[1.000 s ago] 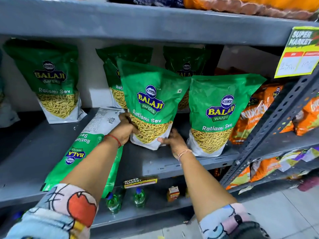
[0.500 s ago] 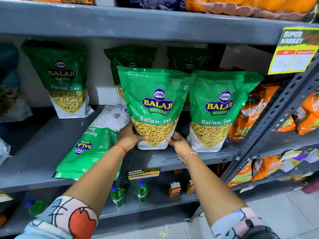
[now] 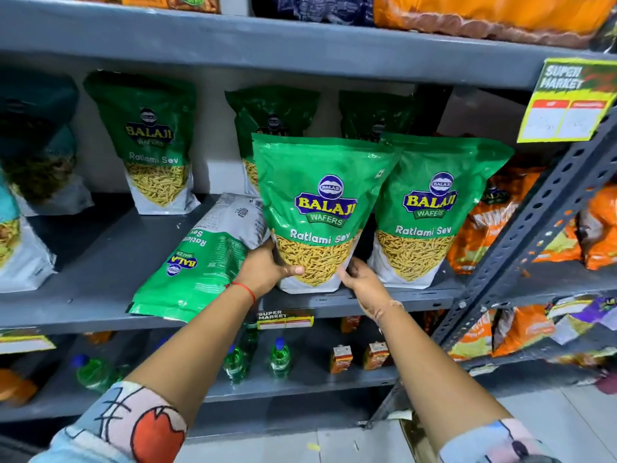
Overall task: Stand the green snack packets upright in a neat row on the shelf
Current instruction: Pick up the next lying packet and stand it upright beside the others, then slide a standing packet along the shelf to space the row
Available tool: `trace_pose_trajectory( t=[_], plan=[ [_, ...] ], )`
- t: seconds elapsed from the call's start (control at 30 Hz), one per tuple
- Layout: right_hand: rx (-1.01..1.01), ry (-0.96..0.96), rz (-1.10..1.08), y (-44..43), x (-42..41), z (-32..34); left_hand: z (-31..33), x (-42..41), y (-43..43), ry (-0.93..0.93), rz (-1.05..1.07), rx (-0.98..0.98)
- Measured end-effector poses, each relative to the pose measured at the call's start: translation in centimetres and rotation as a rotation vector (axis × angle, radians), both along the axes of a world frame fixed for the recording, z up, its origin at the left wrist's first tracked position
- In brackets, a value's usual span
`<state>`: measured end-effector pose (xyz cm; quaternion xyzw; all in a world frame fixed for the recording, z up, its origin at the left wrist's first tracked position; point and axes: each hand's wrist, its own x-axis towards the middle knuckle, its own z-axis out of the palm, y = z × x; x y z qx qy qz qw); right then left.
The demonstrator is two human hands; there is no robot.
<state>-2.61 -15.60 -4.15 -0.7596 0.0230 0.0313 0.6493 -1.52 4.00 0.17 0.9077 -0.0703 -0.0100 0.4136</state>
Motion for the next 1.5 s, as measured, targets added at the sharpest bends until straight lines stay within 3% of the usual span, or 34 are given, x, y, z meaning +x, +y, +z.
trace_pose_trajectory(
  t=[0.1, 0.17, 0.27, 0.33, 0.4, 0.47, 0.6, 0.73, 0.83, 0.9, 1.03, 1.13, 1.33, 1.4, 1.5],
  plan=[
    [-0.139, -0.105, -0.223, 0.2, -2.2, -2.1, 1.0, 0.1, 4.0, -0.122, -0.057, 0.040],
    [-0.430, -0.341, -0.367, 1.8, -4.7, -3.0, 1.5, 0.7, 8.3, -0.317, 0.064, 0.154],
    [-1.022, -0.764, -0.136, 6.6, -6.2, -3.6, 1.4, 2.8, 16.0, -0.417, 0.128, 0.494],
    [-1.187, -0.803, 0.026, 9.9, -5.2, -4.1, -0.2, 4.7, 20.3, -0.355, -0.017, 0.729],
    [-1.112, -0.774, 0.072, 13.0, -3.7, -4.0, -1.8, 6.2, 22.5, -0.301, -0.206, 0.803],
    [-0.998, -0.694, 0.072, 15.1, -2.5, -3.5, -3.2, 6.7, 22.7, -0.280, -0.290, 0.710],
    [-0.815, -0.536, 0.095, 16.3, -1.1, -3.5, -4.9, 6.4, 22.1, -0.254, -0.339, 0.399],
    [-0.394, -0.458, -0.141, 17.5, -1.8, -1.9, -3.8, 5.8, 21.7, -0.104, -0.349, 0.018],
    [-0.301, -0.508, -0.320, 18.9, -1.0, 1.2, -0.6, 5.3, 21.0, -0.069, -0.304, -0.338],
    [-0.315, -0.533, -0.478, 19.7, 0.4, 4.3, 1.2, 5.5, 20.2, -0.182, -0.211, -0.408],
    [-0.149, -0.479, -0.424, 21.7, 4.4, 8.6, 3.5, 7.4, 17.6, -0.174, 0.072, -0.710],
    [-0.158, -0.380, -0.432, 22.0, 6.5, 9.5, 3.8, 9.3, 16.7, -0.101, 0.089, -0.919],
    [-0.111, -0.021, -0.191, 20.3, 8.8, 5.0, 0.1, 12.8, 15.9, 0.143, 0.024, -0.943],
    [-0.074, -0.040, -0.168, 19.9, 9.1, 3.3, -1.8, 13.9, 15.8, 0.216, 0.058, -0.916],
    [-0.077, -0.109, -0.215, 19.5, 10.3, 1.3, -3.2, 14.0, 15.6, 0.256, 0.175, -0.725]
  ],
)
